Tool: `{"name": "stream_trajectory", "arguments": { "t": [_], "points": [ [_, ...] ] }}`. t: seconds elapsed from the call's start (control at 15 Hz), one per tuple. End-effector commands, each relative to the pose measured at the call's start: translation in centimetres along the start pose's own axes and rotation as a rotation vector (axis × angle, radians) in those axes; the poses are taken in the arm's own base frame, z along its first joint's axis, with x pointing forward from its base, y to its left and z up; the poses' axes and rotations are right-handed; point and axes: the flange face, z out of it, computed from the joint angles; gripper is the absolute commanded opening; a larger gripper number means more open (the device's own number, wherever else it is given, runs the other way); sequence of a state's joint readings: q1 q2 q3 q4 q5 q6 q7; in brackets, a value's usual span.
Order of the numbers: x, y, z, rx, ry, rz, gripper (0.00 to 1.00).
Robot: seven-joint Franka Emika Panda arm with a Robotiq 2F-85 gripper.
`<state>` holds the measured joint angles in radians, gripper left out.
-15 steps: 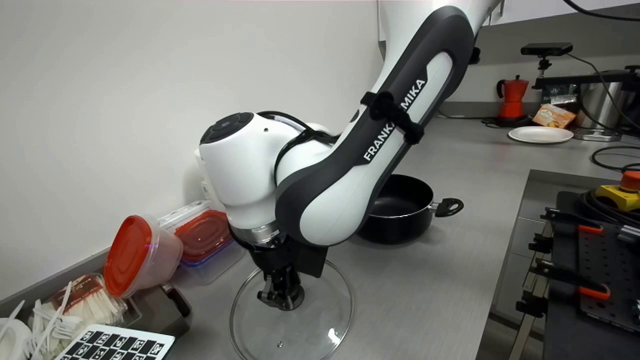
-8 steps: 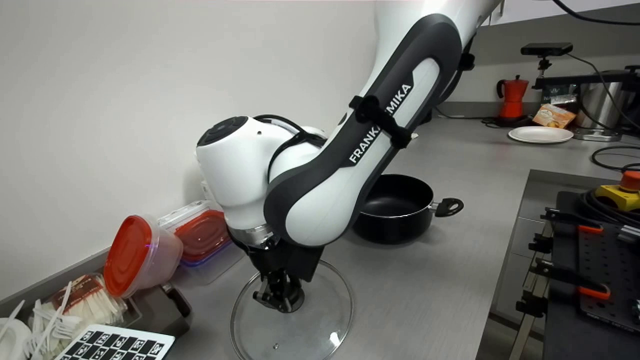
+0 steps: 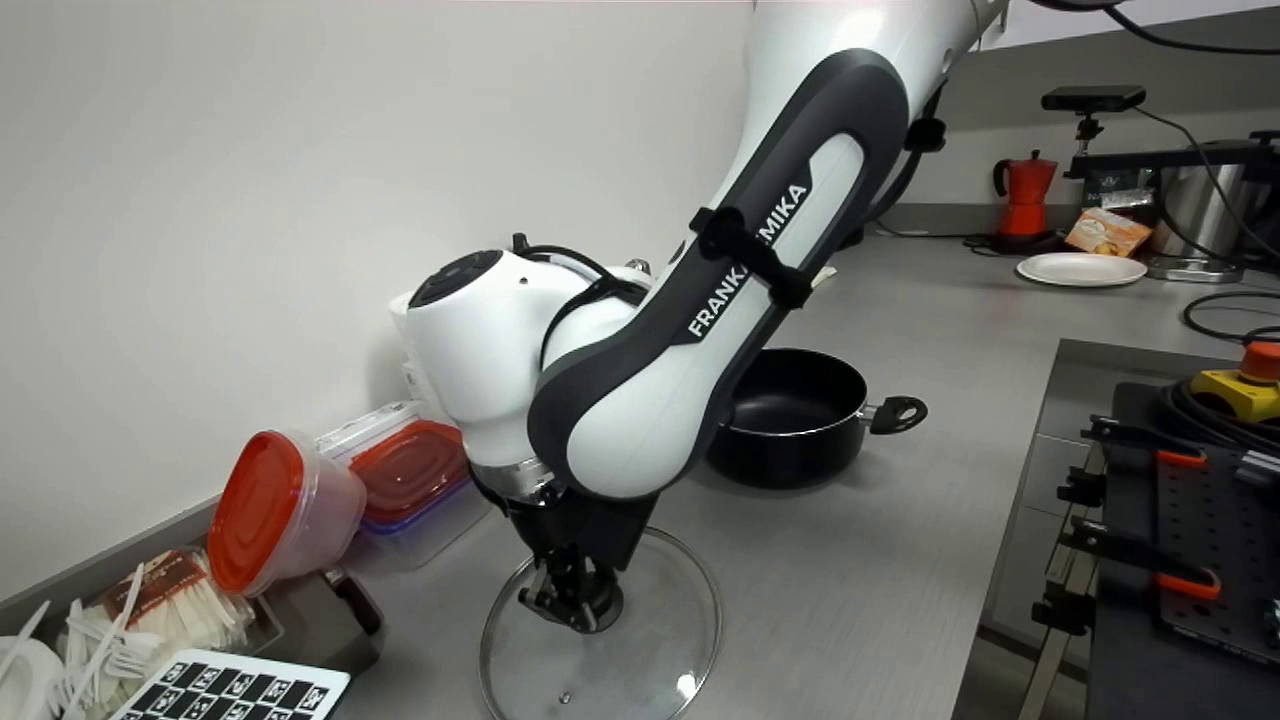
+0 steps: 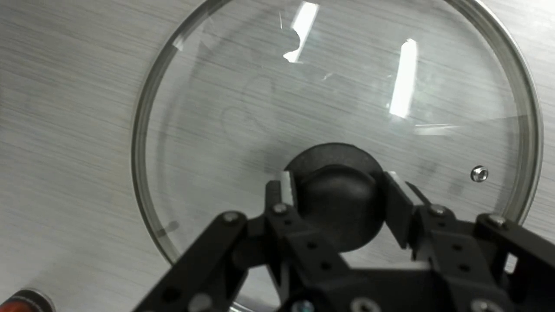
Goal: Uncover the pot and put the lid on the counter
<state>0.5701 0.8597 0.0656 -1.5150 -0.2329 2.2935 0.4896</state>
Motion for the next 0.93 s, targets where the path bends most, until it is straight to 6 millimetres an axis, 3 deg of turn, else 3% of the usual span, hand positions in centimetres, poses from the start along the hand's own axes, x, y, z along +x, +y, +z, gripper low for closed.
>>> {"name": "stream_trajectory", "arguments": {
  "t": [0.0,0.67,0.73,0.8,0.87],
  "points": [
    [0.7,0.3,-0.4,0.008,-0.015,0.036,0.26],
    [0.2,2.7,0.0,0.056,-0.079,0.052,0.26],
    [0.2,2.9,0.1,0.058,-0.086,0.050,0.34],
    [0.1,3.3,0.2,0.058,-0.092,0.050,0.57],
    [0.1,3.6,0.2,0.058,-0.099,0.051,0.71]
  ]
}}
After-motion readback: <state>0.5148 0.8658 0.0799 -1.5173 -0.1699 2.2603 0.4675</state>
